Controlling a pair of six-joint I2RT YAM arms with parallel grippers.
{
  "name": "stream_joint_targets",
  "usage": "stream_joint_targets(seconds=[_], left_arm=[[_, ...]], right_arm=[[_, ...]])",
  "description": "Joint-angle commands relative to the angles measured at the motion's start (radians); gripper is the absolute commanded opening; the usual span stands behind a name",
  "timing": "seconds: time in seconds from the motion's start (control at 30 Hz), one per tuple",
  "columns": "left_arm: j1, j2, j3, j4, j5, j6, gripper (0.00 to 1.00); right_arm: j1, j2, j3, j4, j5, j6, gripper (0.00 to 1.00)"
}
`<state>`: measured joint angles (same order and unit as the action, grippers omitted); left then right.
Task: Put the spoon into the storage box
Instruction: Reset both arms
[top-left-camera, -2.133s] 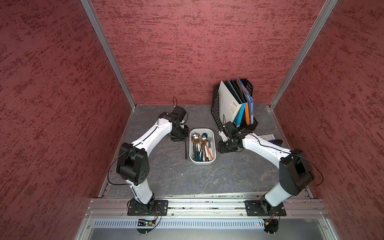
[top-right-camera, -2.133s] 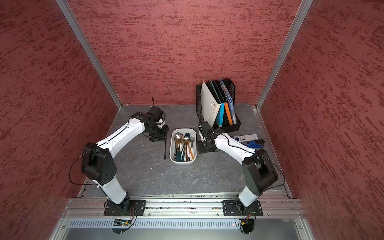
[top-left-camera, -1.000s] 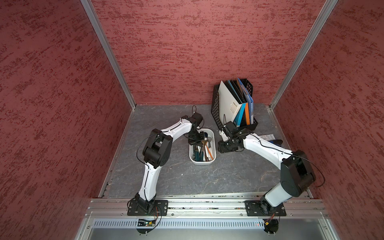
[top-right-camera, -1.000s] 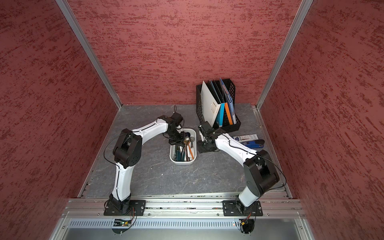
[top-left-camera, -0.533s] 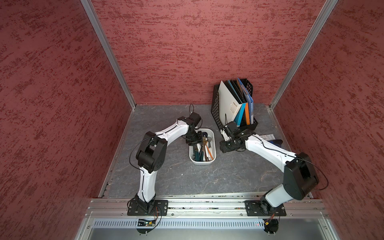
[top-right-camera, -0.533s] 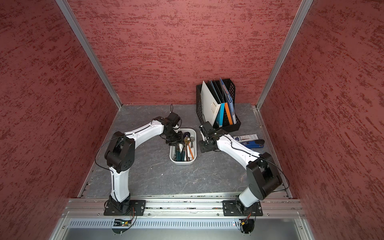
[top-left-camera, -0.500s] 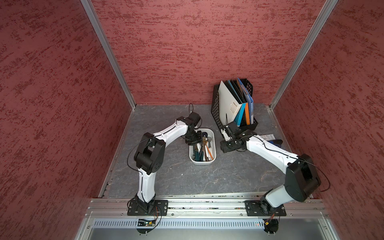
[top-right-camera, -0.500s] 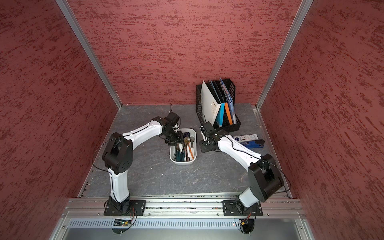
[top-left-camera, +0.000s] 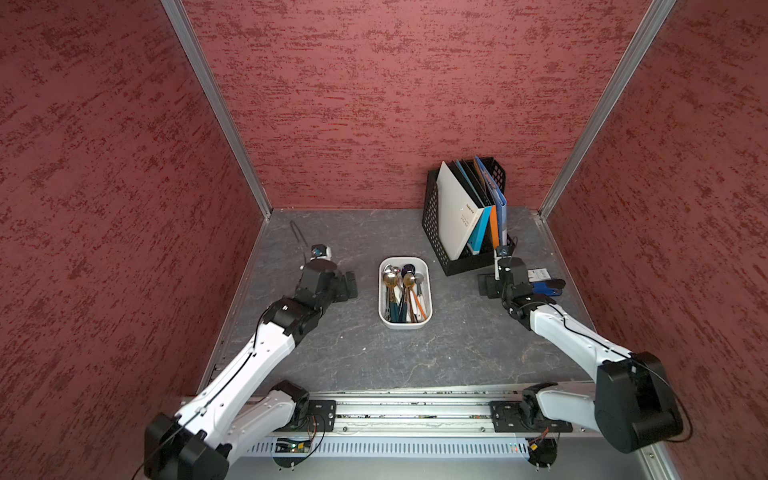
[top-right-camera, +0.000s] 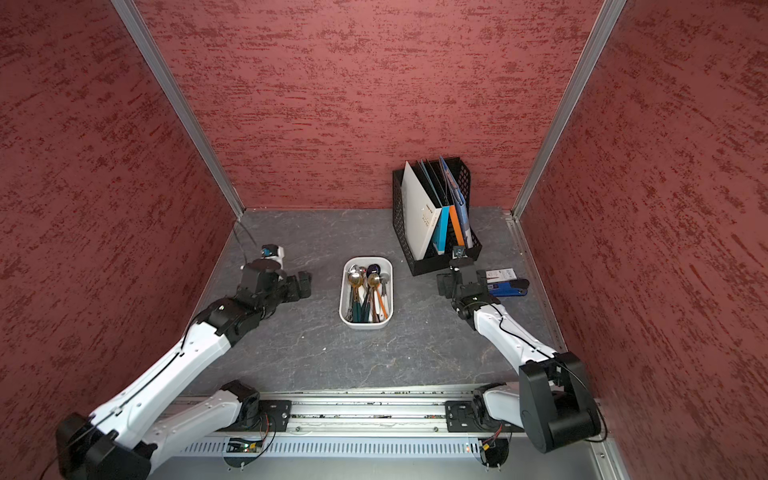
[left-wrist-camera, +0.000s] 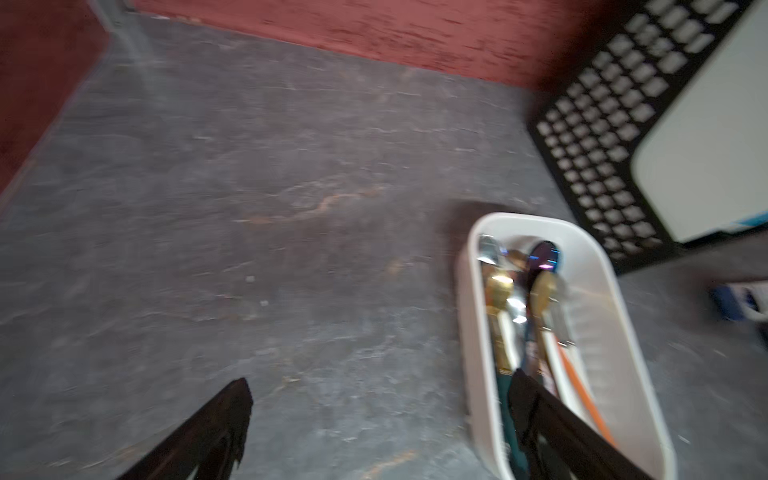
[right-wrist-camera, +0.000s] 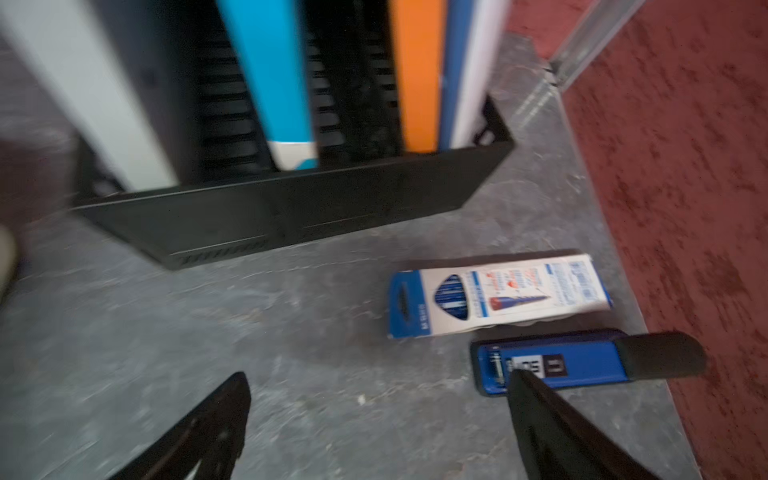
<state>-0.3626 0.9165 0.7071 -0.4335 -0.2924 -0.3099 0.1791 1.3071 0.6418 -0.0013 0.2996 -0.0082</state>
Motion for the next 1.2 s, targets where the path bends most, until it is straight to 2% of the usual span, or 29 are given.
stream_joint_targets(seconds=[0.0, 0.07, 0.13, 0.17, 0.23, 0.3, 0.33, 0.37, 0.4, 0.47, 0.57, 0.6, 0.67, 0.7, 0.83, 1.17], left_arm=[[0.11, -0.044, -0.163, 0.305, -0.042, 0.152, 1.0], [0.178, -0.027, -0.256, 0.472, -0.014, 0.181, 1.0], [0.233, 0.041, -0.309, 0.617, 0.006, 0.205, 1.0], [0.254, 0.083, -0.326, 0.68, 0.017, 0.225, 1.0], [0.294, 0.195, -0.366, 0.877, 0.038, 0.269, 1.0], [0.355, 0.296, -0.425, 1.141, 0.143, 0.25, 1.0], [0.375, 0.329, -0.44, 1.224, 0.18, 0.223, 1.0], [0.394, 0.374, -0.437, 1.281, 0.234, 0.247, 1.0], [0.396, 0.4, -0.411, 1.269, 0.248, 0.268, 1.0], [0.411, 0.497, -0.409, 1.373, 0.299, 0.282, 1.0], [0.405, 0.63, -0.425, 1.541, 0.29, 0.294, 1.0], [0.4, 0.593, -0.4, 1.42, 0.271, 0.284, 1.0], [0.394, 0.627, -0.386, 1.458, 0.257, 0.293, 1.0], [0.395, 0.603, -0.361, 1.358, 0.251, 0.282, 1.0], [0.365, 0.625, -0.354, 1.398, 0.19, 0.302, 1.0], [0.376, 0.615, -0.345, 1.359, 0.191, 0.287, 1.0]], right_arm=[[-0.05, 0.1, -0.057, 0.396, -0.066, -0.026, 0.99], [-0.091, 0.142, -0.149, 0.668, -0.123, -0.035, 0.99], [-0.141, 0.204, -0.176, 0.75, -0.213, 0.001, 0.99], [-0.158, 0.192, -0.177, 0.728, -0.254, 0.006, 0.99], [-0.178, 0.208, -0.211, 0.8, -0.324, 0.005, 0.99], [-0.179, 0.245, -0.25, 0.912, -0.371, -0.008, 0.99], [-0.18, 0.228, -0.238, 0.858, -0.374, -0.012, 0.99], [-0.182, 0.238, -0.243, 0.886, -0.378, -0.008, 0.99], [-0.182, 0.236, -0.242, 0.881, -0.377, -0.009, 0.99], [-0.181, 0.237, -0.244, 0.887, -0.375, -0.009, 0.99], [-0.182, 0.234, -0.247, 0.89, -0.374, -0.01, 0.99], [-0.182, 0.232, -0.247, 0.884, -0.374, -0.01, 0.99], [-0.18, 0.234, -0.248, 0.889, -0.372, -0.01, 0.99], [-0.18, 0.231, -0.245, 0.883, -0.373, -0.01, 0.99], [-0.181, 0.233, -0.244, 0.883, -0.374, -0.009, 0.99], [-0.182, 0.236, -0.238, 0.874, -0.373, -0.01, 0.99]])
